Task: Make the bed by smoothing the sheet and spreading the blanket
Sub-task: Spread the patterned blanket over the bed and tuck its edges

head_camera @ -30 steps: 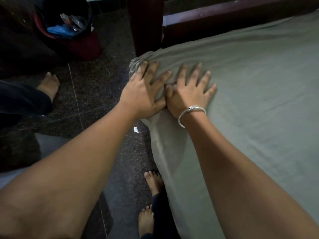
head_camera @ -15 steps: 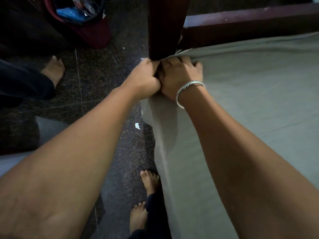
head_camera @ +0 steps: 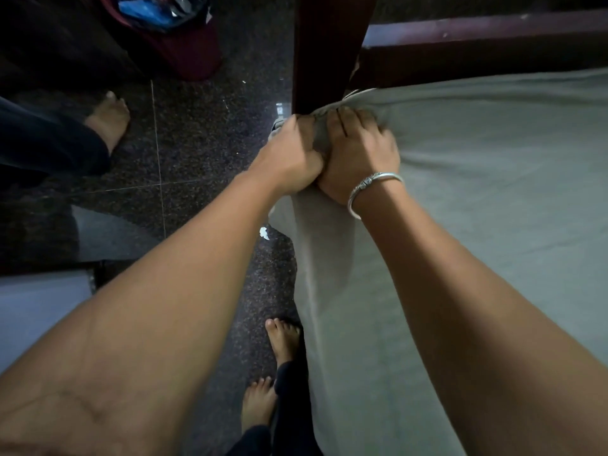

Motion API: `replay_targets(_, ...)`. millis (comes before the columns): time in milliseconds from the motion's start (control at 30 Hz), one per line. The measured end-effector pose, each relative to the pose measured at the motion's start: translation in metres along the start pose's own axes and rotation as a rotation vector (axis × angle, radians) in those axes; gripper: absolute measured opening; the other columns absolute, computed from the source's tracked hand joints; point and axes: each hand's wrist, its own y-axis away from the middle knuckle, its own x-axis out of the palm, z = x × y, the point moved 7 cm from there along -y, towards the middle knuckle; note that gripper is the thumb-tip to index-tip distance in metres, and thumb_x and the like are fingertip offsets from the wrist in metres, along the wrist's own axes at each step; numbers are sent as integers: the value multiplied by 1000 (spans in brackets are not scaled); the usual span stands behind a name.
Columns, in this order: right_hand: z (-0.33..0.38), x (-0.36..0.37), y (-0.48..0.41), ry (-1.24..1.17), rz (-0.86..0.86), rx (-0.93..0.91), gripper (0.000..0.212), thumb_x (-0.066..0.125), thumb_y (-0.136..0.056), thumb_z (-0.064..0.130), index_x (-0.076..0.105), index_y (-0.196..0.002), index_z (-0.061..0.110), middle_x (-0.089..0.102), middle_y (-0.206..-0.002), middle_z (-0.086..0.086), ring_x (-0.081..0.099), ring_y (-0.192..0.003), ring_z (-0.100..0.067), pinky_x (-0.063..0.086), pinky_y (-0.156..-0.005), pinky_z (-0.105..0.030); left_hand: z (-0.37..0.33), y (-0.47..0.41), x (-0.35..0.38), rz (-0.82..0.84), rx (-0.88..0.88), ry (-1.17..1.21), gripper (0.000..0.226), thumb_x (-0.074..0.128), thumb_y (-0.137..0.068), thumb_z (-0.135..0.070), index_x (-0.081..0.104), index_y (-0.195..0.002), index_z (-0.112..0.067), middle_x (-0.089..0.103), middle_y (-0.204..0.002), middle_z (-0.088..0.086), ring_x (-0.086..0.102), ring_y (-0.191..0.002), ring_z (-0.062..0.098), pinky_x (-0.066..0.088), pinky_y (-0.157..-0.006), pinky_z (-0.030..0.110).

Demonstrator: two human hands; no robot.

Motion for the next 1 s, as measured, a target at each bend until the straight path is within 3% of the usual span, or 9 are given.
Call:
replay_targets(133,4,-6,-27,135,170,-2,54,32,-87,49,47,-134,25,46,-140,-4,37,-131,-26,31,-99,-38,-10,-6,-5,90,-87,265,25,44,-77,-24,56,-88,-5,61,-81,10,57,-76,19,38,-62,24)
replay_targets(200,5,-6,-39,149,253,46,57,27,-88,54,48,-133,27,44,-142,-3,36,-133,-26,29,-102,-42,-9,-10,-3,116,-166,472,18,44,-84,-13,46,-66,-9,54,-48,-2,48,-44,0,35,-45,12)
replay_targets(233,5,-5,-40,153,262,61,57,27,-88,53,47,-134,27,42,-143,-3,33,-134,-26,27,-103,-43,-8,-13,-3,111,-172,476,17,44,-82,-14,44,-65,-12,53,-48,-1,47,-40,-3,34,-44,10)
replay_targets(300,4,-1,-31,145,214,30,51,32,-88,44,44,-135,27,38,-145,-4,29,-136,-26,24,-104,-43,-5,-18,2,123,-147,328,25,45,-78,-34,56,-80,-12,64,-82,10,63,-76,7,46,-68,17)
replay_targets(367,-4,1,-16,-37,103,-19,52,40,-86,39,43,-135,26,39,-145,-4,28,-137,-24,21,-107,-40,-6,-12,2,68,-159,-34,43,40,-87,-45,57,-110,-12,59,-116,18,56,-111,31,43,-90,33)
replay_targets(467,-25,-11,13,-445,-73,-92,62,43,-75,36,51,-130,7,51,-135,-16,41,-130,-35,26,-109,-38,-55,18,0,-200,45,-516,53,40,-75,-34,52,-119,-8,52,-123,20,51,-112,40,41,-93,41)
replay_targets(567,-85,-15,61,-539,-264,148,48,47,-77,23,59,-120,5,55,-130,-19,43,-128,-40,30,-108,-49,-107,47,34,-307,404,-497,53,37,-71,-36,59,-110,-8,57,-115,18,54,-109,37,41,-92,44)
replay_targets(767,-232,3,215,-339,-378,692,53,41,-87,40,60,-118,2,50,-133,-27,38,-130,-46,30,-106,-54,-197,82,163,213,675,-623,68,45,-88,-37,23,-147,-9,12,-157,12,7,-145,30,9,-117,46)
replay_targets(1000,-318,36,332,-300,-207,1148,62,47,-93,39,32,-142,4,18,-153,-25,11,-143,-38,11,-113,-52,-273,119,297,413,903,-761,61,35,-96,-27,12,-149,-10,-1,-159,5,-3,-146,28,5,-116,47)
